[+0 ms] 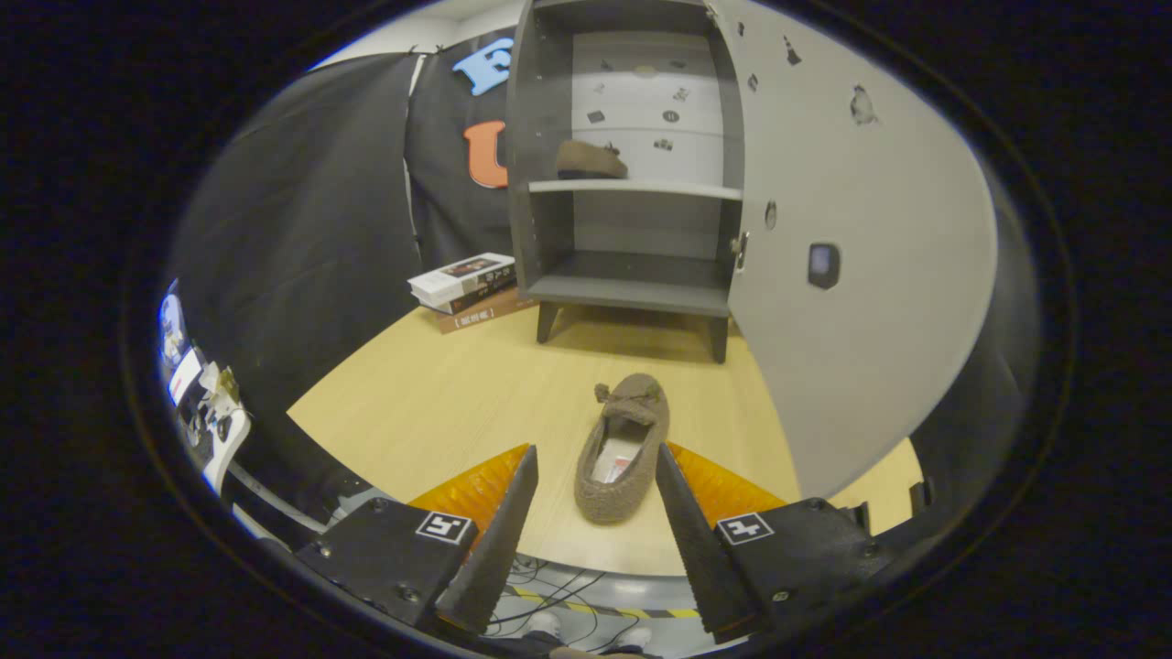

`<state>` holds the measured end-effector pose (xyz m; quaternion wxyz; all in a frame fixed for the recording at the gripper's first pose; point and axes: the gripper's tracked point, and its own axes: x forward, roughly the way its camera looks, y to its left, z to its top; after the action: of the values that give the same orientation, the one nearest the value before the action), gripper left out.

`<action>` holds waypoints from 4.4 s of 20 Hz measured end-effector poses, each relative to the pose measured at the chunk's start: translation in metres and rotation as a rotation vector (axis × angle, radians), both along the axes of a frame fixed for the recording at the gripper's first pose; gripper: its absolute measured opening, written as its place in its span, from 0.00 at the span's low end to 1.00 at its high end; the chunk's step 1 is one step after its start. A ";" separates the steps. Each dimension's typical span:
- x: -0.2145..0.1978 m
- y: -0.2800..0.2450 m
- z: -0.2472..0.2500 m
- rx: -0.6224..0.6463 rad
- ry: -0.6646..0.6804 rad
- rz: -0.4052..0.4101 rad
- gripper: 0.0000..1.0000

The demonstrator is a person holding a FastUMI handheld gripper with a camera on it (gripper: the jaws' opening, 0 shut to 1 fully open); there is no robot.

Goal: Open the shoe cabinet door, grab the shoes and put them into the shoe cabinet, then close the shoe cabinet door.

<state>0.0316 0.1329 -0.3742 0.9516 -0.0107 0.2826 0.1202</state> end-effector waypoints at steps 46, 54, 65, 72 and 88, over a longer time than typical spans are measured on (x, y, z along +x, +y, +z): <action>0.184 0.015 0.267 0.057 -0.332 -0.008 0.06; 0.312 0.016 0.336 0.008 -0.408 -0.062 0.06; 0.490 0.010 0.307 -0.046 -0.293 -0.167 0.06; 0.514 0.004 0.257 -0.080 -0.080 -0.228 0.08; 0.436 0.015 0.299 0.005 -0.150 -0.196 0.64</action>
<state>0.4680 0.1480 -0.0751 0.9773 0.0104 0.2099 0.0262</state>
